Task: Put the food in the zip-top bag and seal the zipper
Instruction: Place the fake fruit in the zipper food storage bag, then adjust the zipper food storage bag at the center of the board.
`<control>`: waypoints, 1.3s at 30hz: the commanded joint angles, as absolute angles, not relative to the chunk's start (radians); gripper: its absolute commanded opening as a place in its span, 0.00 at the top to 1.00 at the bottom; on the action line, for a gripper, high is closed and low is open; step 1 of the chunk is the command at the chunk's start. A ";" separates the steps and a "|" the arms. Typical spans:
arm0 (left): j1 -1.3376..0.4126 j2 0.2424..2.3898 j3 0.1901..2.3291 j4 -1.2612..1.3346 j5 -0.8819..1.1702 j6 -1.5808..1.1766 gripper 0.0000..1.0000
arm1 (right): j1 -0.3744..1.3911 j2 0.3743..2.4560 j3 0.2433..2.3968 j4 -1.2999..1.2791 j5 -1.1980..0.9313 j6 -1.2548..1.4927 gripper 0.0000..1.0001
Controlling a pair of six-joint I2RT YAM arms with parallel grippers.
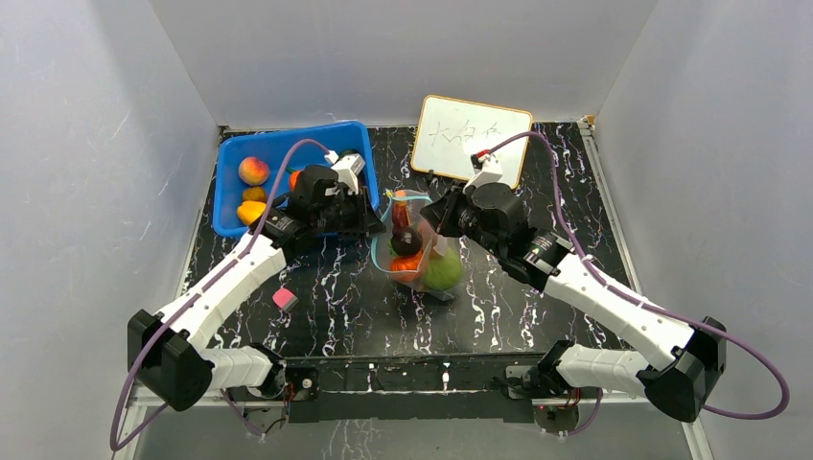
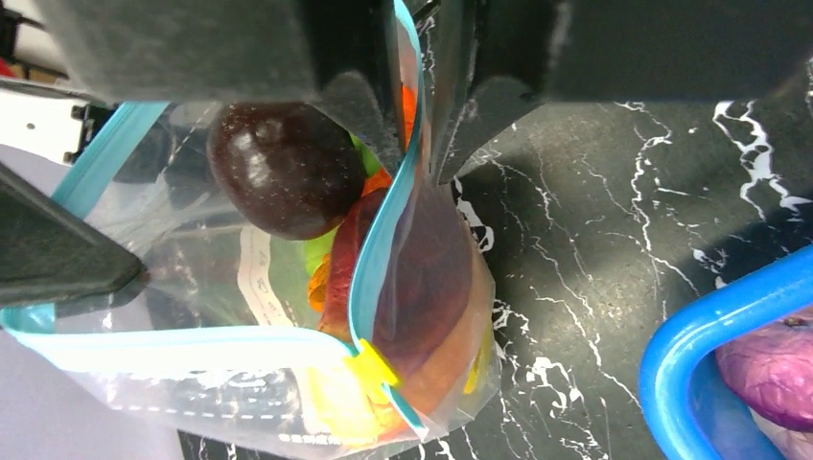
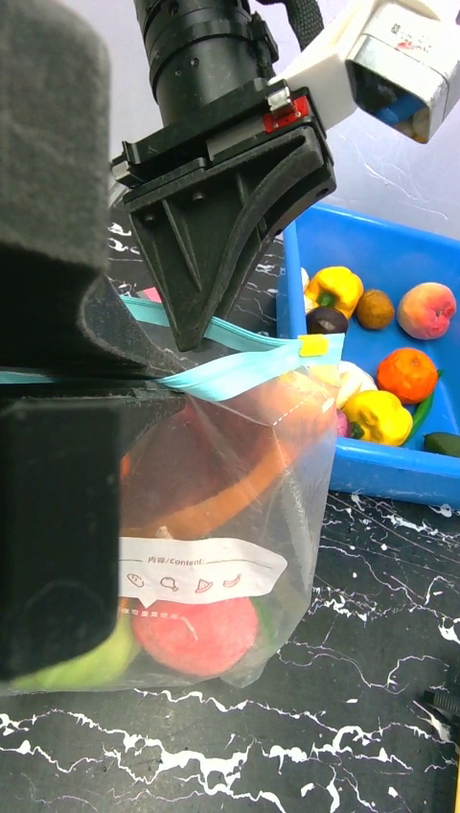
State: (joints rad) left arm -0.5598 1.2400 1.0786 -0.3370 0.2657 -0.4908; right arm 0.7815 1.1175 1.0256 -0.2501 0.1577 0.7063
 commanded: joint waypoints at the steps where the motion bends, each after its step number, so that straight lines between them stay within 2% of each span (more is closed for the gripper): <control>1: -0.565 1.232 1.094 -0.307 0.329 -0.503 1.00 | 0.782 1.081 1.036 -0.137 0.154 0.694 1.00; 5: -0.563 1.206 1.146 -0.281 0.405 -0.560 1.00 | 0.782 1.107 1.034 -0.160 0.176 0.586 1.00; 8: -0.564 1.172 1.139 -0.184 0.488 -0.652 1.00 | 0.781 1.153 1.088 -0.274 0.248 0.476 1.00; 17: -0.564 1.152 1.048 -0.117 0.462 -0.692 1.00 | 0.782 1.163 1.205 -0.382 0.289 0.389 1.00; 26: -0.564 1.160 1.015 -0.052 0.478 -0.721 1.00 | 0.781 1.133 1.121 -0.314 0.198 0.376 1.00; 30: -0.564 1.139 0.959 0.033 0.500 -0.719 0.97 | 0.781 1.112 1.085 -0.289 0.134 0.305 1.00; 32: -0.564 1.135 0.947 0.037 0.500 -0.716 1.00 | 0.781 1.104 1.087 -0.302 0.125 0.273 1.00; 39: -0.564 1.147 0.937 0.036 0.503 -0.746 1.00 | 0.782 1.123 1.112 -0.380 0.112 0.251 0.78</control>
State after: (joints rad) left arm -0.5598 1.1816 0.9344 -0.0208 0.4728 -0.7235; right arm 0.7807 1.1431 1.0763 -0.3904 0.1333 0.2852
